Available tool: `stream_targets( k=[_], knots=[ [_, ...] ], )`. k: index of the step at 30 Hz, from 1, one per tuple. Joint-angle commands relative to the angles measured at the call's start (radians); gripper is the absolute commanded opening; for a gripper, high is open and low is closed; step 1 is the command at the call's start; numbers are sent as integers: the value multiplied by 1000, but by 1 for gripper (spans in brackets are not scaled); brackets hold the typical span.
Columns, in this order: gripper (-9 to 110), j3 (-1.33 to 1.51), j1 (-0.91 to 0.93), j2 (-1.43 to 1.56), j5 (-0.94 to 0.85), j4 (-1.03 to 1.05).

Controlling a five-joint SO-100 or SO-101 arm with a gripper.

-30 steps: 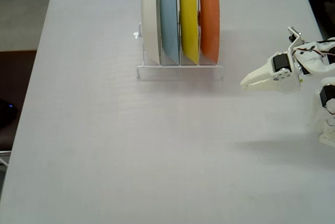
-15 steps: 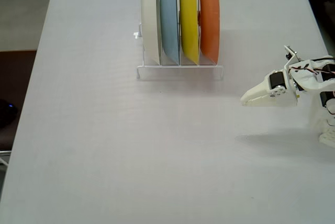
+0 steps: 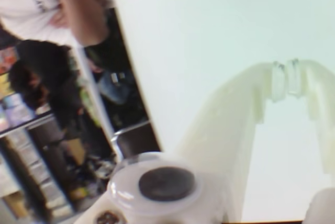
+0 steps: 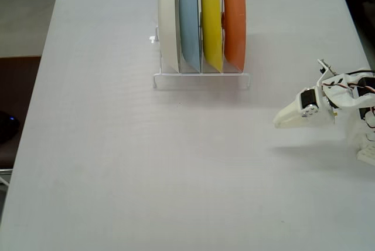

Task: Can you put the plate away?

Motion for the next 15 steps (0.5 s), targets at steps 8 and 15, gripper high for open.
stream_targets(
  k=[8,15],
  knots=[
    [0,48,-6,15,-2,-52],
    [0,49,-8,15,2,-26]
  ],
)
